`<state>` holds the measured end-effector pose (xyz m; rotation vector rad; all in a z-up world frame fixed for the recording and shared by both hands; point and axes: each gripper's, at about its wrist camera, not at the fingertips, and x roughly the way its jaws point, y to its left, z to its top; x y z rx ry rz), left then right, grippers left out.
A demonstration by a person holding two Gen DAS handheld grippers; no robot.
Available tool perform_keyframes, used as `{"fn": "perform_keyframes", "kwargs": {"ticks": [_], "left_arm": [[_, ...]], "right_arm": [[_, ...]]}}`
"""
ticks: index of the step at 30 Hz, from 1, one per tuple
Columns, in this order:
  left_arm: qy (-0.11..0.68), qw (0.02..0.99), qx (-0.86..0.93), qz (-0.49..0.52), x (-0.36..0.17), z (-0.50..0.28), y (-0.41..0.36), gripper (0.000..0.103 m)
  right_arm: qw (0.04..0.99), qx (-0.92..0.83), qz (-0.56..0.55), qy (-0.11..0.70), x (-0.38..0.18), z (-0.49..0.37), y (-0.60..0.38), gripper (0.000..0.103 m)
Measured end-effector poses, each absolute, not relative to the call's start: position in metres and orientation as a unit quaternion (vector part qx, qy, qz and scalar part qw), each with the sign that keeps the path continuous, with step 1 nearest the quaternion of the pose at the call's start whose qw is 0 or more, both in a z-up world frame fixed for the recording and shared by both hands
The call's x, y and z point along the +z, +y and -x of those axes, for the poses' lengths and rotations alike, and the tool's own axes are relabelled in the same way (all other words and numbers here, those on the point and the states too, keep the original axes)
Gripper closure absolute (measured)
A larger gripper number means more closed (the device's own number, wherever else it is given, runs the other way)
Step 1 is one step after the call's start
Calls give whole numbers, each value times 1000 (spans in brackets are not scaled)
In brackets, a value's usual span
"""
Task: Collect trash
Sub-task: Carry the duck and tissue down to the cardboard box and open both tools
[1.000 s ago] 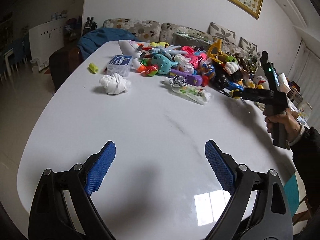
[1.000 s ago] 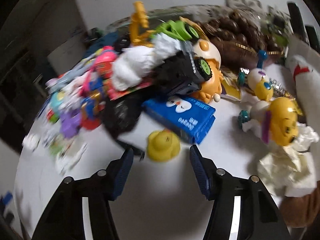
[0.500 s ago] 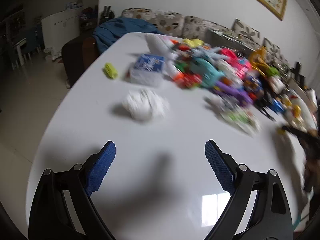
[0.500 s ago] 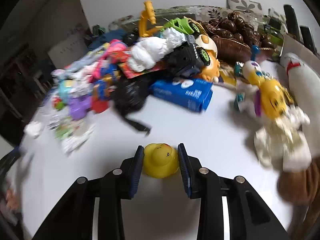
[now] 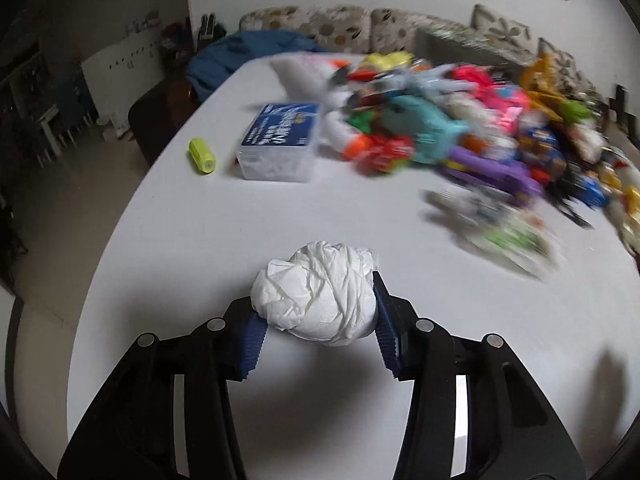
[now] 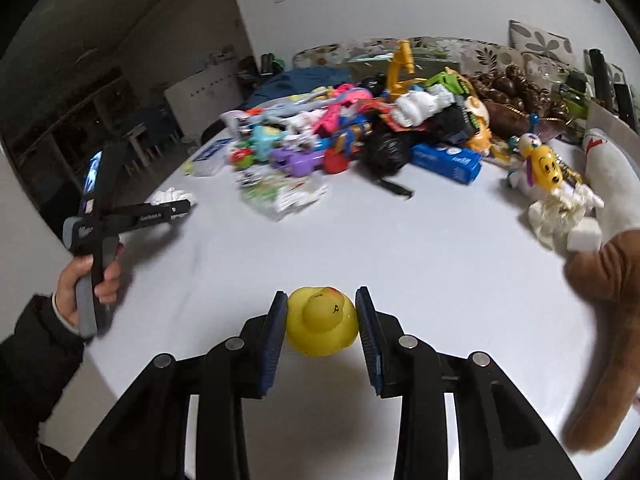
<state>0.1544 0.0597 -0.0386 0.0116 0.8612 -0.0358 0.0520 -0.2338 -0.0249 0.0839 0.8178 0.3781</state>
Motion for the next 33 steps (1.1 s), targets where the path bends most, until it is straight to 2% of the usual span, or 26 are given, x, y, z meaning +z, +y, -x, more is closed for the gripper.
{"fn": "perform_keyframes", "kwargs": {"ticks": [5, 10, 13, 18, 21, 22, 23, 24, 26, 28, 33], "left_arm": [[387, 921, -42, -26, -12, -56, 30, 57], [389, 919, -67, -25, -3, 30, 18, 56], [395, 916, -71, -28, -6, 67, 15, 56], [434, 896, -79, -49, -44, 111, 7, 55], [472, 876, -82, -65, -77, 113, 2, 45], [481, 870, -80, -69, -87, 112, 0, 36], [494, 863, -79, -73, -98, 112, -1, 33], [504, 857, -78, -73, -106, 112, -1, 30], [522, 846, -81, -68, -117, 110, 0, 29], [531, 841, -76, -67, -122, 109, 1, 21], [524, 845, -72, -73, -119, 110, 1, 18]], "right_arm": [[894, 215, -44, 391, -19, -6, -217, 68], [885, 258, -24, 386, -17, 61, -199, 68], [873, 281, -7, 399, -28, 101, -188, 68], [845, 301, 16, 442, -68, 141, -171, 68], [835, 293, 34, 464, -96, 144, -162, 67], [831, 290, 39, 473, -107, 143, -158, 64], [829, 288, 41, 478, -114, 141, -156, 53], [828, 286, 42, 480, -120, 140, -154, 49], [825, 281, 39, 489, -128, 137, -153, 49], [827, 279, 32, 487, -127, 136, -155, 49], [835, 270, 26, 478, -118, 133, -161, 49]]}}
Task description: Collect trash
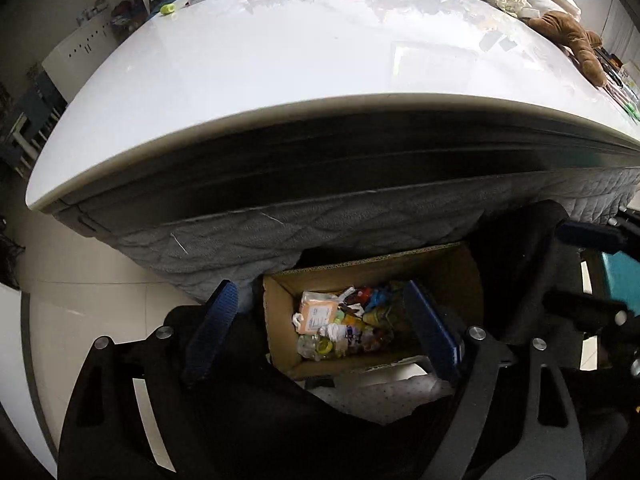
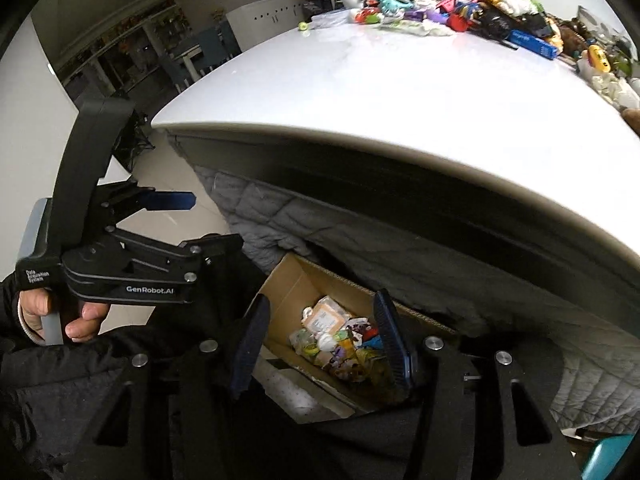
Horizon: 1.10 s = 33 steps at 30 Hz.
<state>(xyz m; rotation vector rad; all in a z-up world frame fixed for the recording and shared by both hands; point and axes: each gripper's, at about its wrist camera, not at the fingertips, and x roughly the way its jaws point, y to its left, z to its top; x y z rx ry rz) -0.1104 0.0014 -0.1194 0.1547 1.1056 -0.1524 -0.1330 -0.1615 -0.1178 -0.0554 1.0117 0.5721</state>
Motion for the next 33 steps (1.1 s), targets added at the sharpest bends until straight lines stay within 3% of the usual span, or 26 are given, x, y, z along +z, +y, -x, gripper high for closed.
{"fn": "perform_keyframes", "kwargs": {"ticks": [7, 16, 21, 25, 33], "left_arm": [[510, 854, -86, -61, -89, 112, 10, 16], [365, 929, -56, -6, 30, 52, 38, 11], [340, 940, -20, 31, 42, -32, 38, 11], [345, 938, -3, 36, 30, -81, 28, 11], [375, 926, 0, 50, 2, -124, 23, 11]], "right_arm": [[848, 273, 13, 454, -72, 131, -177, 49], [937, 170, -1, 306, 43, 55, -203, 5], [959, 89, -33, 267, 55, -10, -206, 5], [950, 54, -77, 297, 34, -59, -207, 5], [948, -7, -55, 313, 3, -114, -205, 5]]}}
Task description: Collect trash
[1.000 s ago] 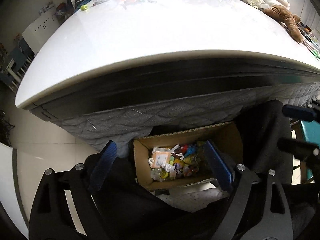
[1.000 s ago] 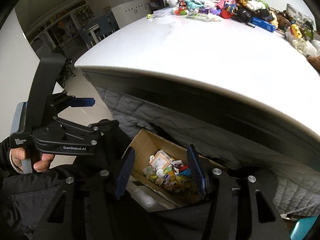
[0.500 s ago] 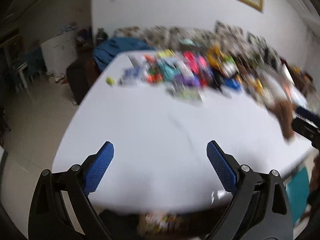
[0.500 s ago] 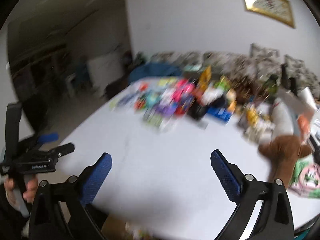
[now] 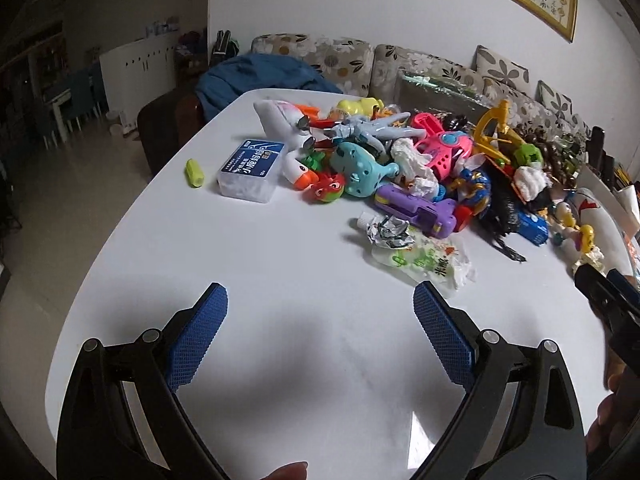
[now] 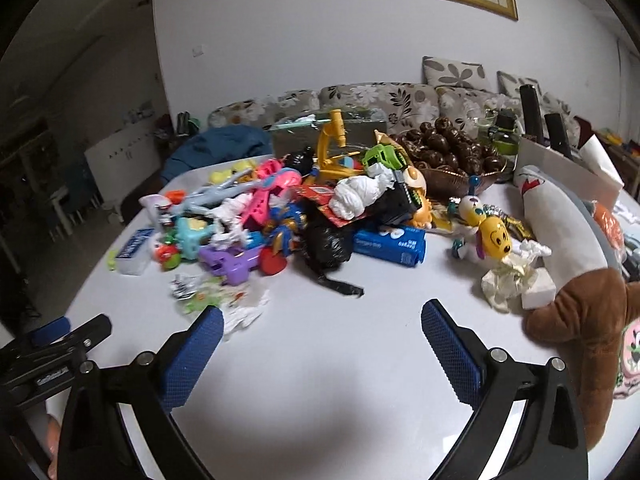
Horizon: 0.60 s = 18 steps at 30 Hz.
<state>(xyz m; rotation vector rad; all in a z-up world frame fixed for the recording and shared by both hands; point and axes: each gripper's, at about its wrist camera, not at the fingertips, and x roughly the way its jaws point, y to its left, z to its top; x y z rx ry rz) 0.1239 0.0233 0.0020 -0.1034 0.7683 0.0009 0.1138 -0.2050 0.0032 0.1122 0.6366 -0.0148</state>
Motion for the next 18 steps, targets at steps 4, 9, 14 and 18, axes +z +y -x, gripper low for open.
{"fn": "perform_keyframes", "kwargs": {"ticks": [4, 9, 14, 18], "left_arm": [[369, 929, 5, 21, -2, -130, 17, 11], [372, 928, 1, 26, -5, -137, 18, 11], [374, 927, 5, 32, -6, -140, 20, 11], [369, 929, 8, 25, -6, -139, 20, 11]], "right_arm": [[951, -36, -52, 303, -1, -125, -203, 5], [949, -47, -54, 306, -5, -135, -199, 5], [947, -44, -61, 313, -9, -139, -196, 5], [946, -46, -57, 314, -11, -138, -194, 5]]}}
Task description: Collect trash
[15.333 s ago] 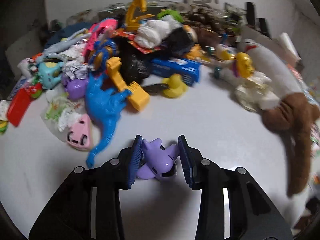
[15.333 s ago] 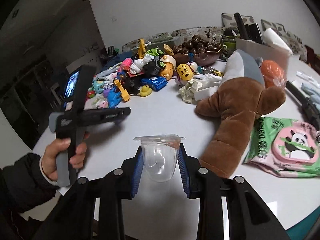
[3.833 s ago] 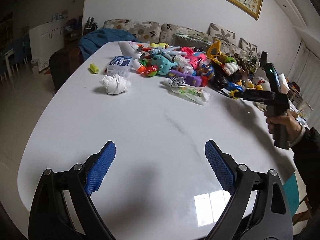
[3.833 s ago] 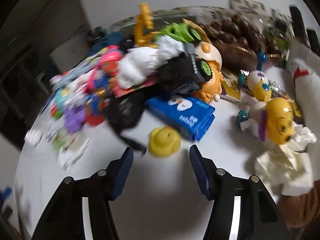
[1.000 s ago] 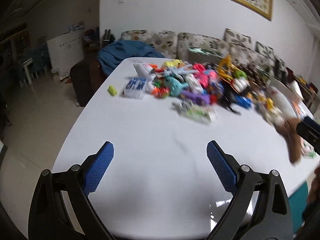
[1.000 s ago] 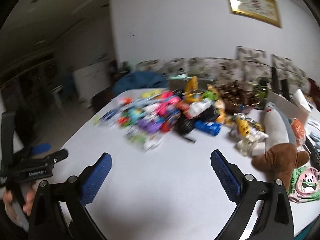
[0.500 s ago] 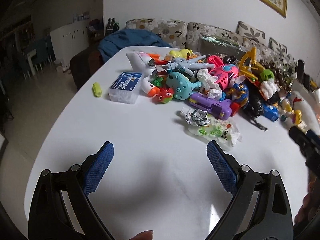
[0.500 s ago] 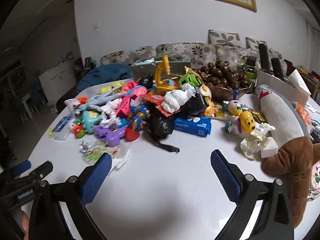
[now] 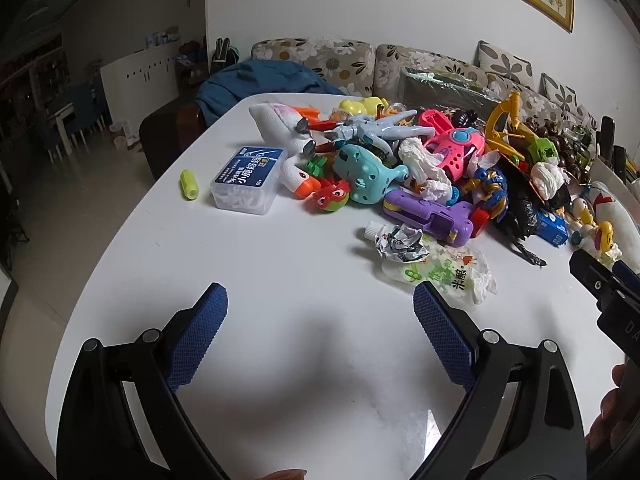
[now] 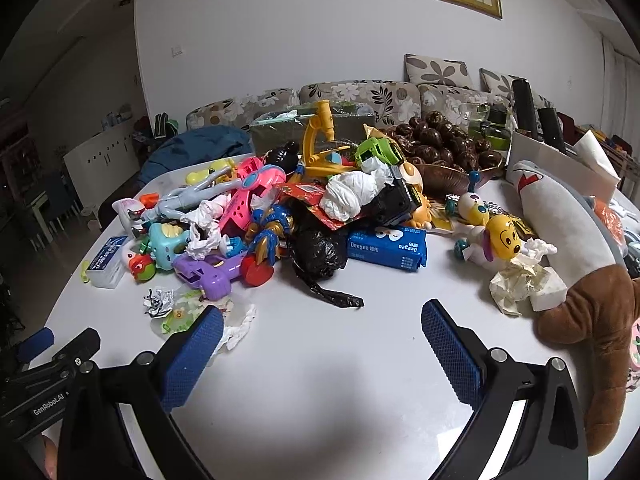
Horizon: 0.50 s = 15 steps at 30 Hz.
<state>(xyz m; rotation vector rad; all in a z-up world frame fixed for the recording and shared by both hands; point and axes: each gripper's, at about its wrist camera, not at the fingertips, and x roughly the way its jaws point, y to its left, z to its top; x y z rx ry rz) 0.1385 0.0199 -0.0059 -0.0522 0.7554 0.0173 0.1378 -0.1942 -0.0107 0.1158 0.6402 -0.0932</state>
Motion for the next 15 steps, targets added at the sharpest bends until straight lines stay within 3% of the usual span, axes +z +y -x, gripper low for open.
{"fn": "perform_keyframes", "kwargs": {"ticks": [15], "left_arm": [[367, 930, 11, 23, -7, -136, 21, 11]], "right_arm": [[949, -43, -28, 311, -11, -130, -180, 5]]}}
